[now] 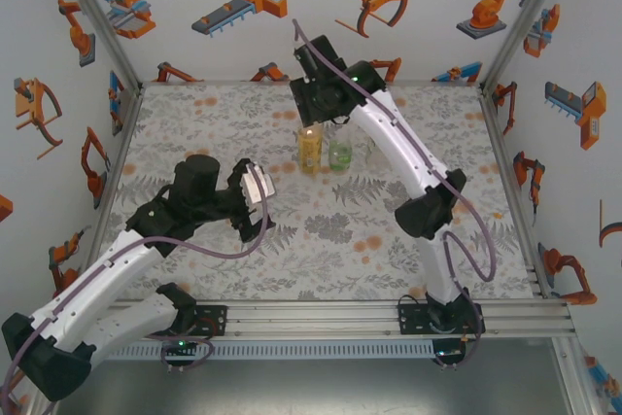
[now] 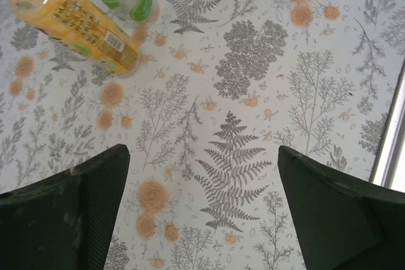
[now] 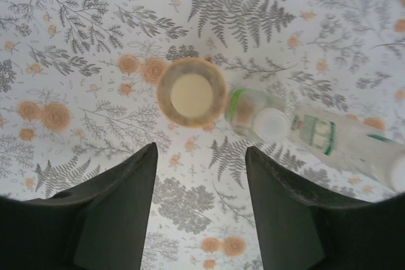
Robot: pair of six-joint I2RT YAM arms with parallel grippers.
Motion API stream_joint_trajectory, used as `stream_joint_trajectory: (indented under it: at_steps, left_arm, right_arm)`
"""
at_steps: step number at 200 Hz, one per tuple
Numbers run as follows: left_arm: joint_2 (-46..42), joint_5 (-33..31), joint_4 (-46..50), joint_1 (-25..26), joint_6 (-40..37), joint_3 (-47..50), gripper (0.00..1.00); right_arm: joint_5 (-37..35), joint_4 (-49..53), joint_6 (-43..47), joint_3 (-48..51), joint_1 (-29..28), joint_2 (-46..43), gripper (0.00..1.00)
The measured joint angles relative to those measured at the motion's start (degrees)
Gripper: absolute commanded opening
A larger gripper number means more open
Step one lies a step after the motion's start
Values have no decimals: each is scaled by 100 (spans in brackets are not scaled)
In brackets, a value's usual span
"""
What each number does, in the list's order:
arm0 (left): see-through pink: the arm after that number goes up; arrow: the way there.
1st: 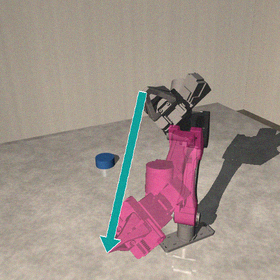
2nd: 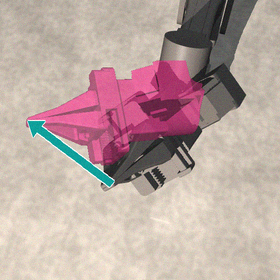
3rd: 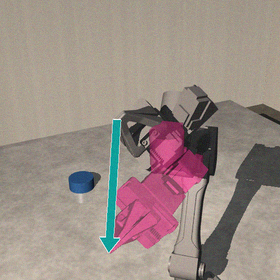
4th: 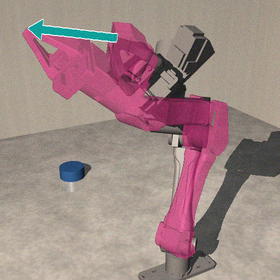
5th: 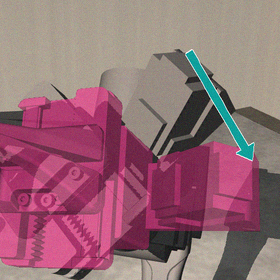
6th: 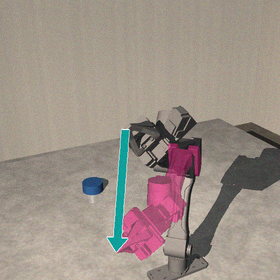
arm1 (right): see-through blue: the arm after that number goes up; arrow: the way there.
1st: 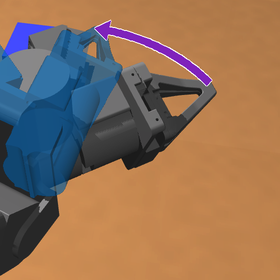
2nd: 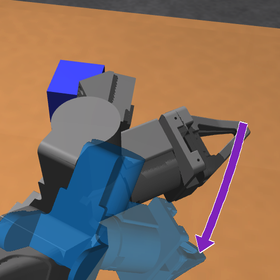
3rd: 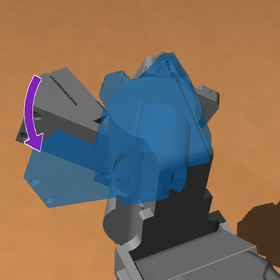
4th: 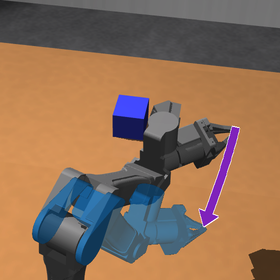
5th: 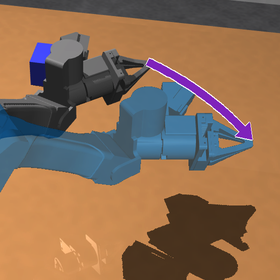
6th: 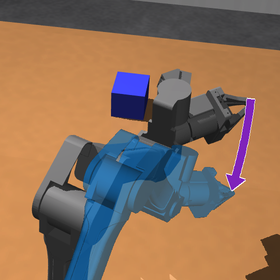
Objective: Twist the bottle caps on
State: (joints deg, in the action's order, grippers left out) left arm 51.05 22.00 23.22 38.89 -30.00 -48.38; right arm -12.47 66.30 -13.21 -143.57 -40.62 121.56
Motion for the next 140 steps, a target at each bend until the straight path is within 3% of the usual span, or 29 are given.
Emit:
stream_joint_trajectory:
  at_steps: [53, 101, 140]
  left_arm:
    - [74, -553, -225, -11, 321, 39, 97]
    - [522, -1731, -776, -46, 911, 98, 97]
    - [721, -3095, -1700, -293, 1360, 750, 97]
  right_arm:
    - [-780, -175, 175, 1580, 151, -1574, 99]
    - [-1582, -844, 376, 4144, 435, -2721, 99]
    - [-1862, -2275, 750, 6999, 1047, -4129, 99]
